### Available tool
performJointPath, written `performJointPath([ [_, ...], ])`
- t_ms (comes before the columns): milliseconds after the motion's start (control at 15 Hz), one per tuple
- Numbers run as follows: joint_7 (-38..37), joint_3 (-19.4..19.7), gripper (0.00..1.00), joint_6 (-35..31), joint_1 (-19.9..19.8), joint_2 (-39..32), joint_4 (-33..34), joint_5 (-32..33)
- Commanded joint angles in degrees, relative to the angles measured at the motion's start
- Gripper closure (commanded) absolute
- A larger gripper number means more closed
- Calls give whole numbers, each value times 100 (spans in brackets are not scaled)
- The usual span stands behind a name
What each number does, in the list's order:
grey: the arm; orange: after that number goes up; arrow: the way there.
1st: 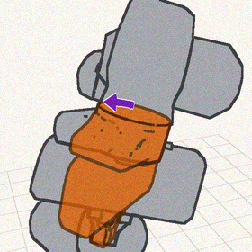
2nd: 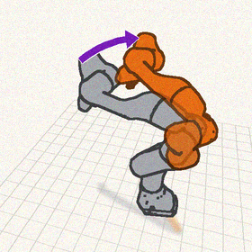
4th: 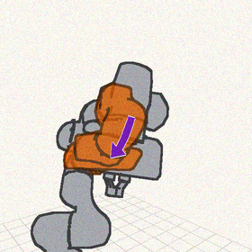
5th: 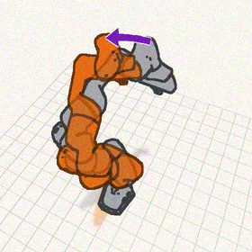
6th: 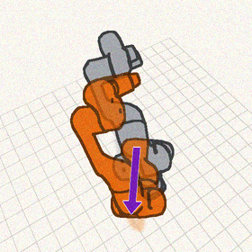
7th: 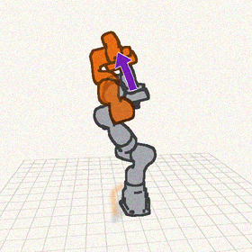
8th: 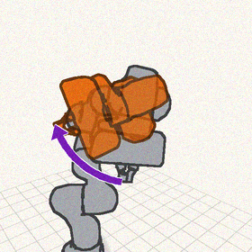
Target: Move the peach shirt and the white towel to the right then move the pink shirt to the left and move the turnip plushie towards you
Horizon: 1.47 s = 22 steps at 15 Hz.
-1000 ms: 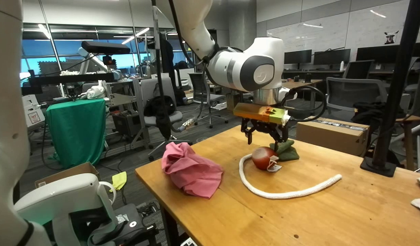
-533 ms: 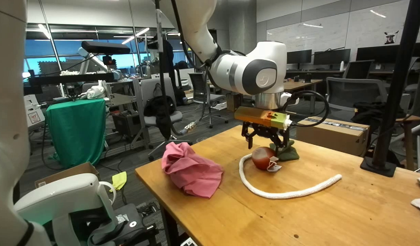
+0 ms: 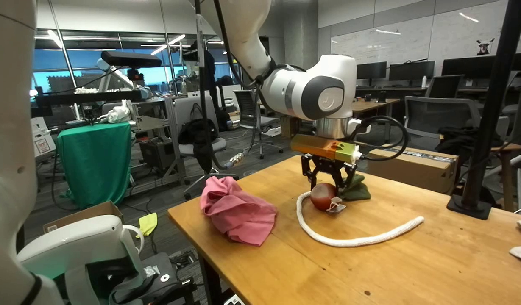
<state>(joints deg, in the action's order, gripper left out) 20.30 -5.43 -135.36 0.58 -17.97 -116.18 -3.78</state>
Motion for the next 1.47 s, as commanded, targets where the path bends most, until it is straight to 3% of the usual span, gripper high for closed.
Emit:
performJointPath([
  [0,-40,-5,65,74,-30,1,90,35],
  [267,-83,21,92,58,-19,115,24,85],
  [333,-86,28,94,53,-17,156,1,100],
  [600,-120,56,92,9,-5,393,-98,163],
  [1400,-485,590,92,-267,-185,2394,-992,419],
])
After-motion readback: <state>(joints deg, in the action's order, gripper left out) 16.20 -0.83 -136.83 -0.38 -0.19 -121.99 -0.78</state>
